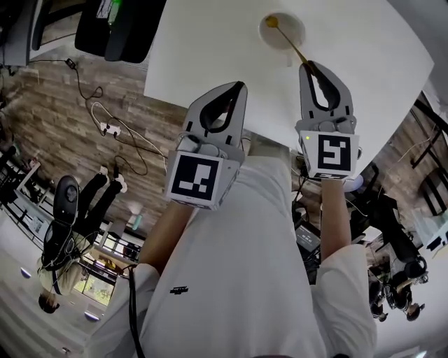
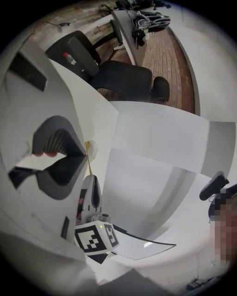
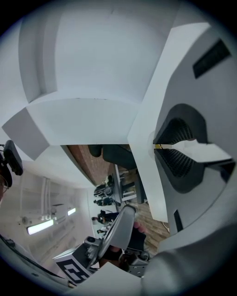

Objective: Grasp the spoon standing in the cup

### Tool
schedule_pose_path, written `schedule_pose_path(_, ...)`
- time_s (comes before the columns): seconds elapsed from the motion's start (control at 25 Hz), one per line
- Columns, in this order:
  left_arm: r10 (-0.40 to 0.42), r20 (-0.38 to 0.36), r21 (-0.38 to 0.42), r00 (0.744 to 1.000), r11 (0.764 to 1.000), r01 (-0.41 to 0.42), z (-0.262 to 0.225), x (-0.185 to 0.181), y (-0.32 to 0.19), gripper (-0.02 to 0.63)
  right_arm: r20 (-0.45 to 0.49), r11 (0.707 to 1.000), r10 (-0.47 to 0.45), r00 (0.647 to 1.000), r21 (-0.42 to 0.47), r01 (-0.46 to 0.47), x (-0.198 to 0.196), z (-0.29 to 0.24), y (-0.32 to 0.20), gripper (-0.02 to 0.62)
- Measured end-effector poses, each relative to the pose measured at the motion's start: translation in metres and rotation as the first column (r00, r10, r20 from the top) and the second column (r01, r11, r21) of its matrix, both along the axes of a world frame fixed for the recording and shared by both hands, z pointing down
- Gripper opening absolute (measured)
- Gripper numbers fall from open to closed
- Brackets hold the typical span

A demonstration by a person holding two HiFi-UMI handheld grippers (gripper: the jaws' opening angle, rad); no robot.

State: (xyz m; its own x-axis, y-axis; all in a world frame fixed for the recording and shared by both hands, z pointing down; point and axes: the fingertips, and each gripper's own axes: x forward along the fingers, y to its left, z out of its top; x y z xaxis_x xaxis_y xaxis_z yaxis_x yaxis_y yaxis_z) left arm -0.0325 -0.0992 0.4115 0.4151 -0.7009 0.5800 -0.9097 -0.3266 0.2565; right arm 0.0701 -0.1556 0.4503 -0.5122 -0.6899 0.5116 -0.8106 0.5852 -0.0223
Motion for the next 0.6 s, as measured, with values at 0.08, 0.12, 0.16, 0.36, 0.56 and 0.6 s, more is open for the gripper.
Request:
schedule_pose_path(0.08,0.003,-0.005,0.026,1.000,1.000,-0.003,-0.004,-0.010,-0.002,0.009,-0.013,1.000,0.011,1.000,-0.008,-0.011,-0.005,-0.003,0.002,0.032)
schedule_pose_path(0.12,0.006,-0.008,0.041,1.000,0.999,-0.006,-0.005,-0.015,-0.004,0.009,-0.014,1.000,0.020,1.000,-0.008,-0.020,-0.008,-0.005,0.002,0.032)
schedule_pose_path(0.16,0.011,-0.011,0.050,1.000,0.999,-0.010,-0.007,-0.019,-0.004,0.009,-0.013,1.000,0.029,0.999,-0.007,-0.029,-0.011,-0.007,0.003,0.031)
schedule_pose_path(0.36,0.037,-0.015,0.082,0.999,0.996,-0.036,-0.024,-0.021,0.006,0.009,0.002,0.996,0.086,0.996,0.013,-0.086,-0.004,-0.027,0.017,0.031)
schedule_pose_path(0.56,0.064,-0.020,0.124,0.998,0.990,-0.061,-0.044,-0.022,0.017,0.009,-0.004,0.991,0.130,0.992,0.036,-0.130,0.001,-0.052,0.033,0.029)
schedule_pose_path(0.6,0.069,-0.021,0.129,0.997,0.989,-0.066,-0.046,-0.023,0.019,0.009,-0.003,0.990,0.138,0.990,0.039,-0.138,0.001,-0.056,0.036,0.029)
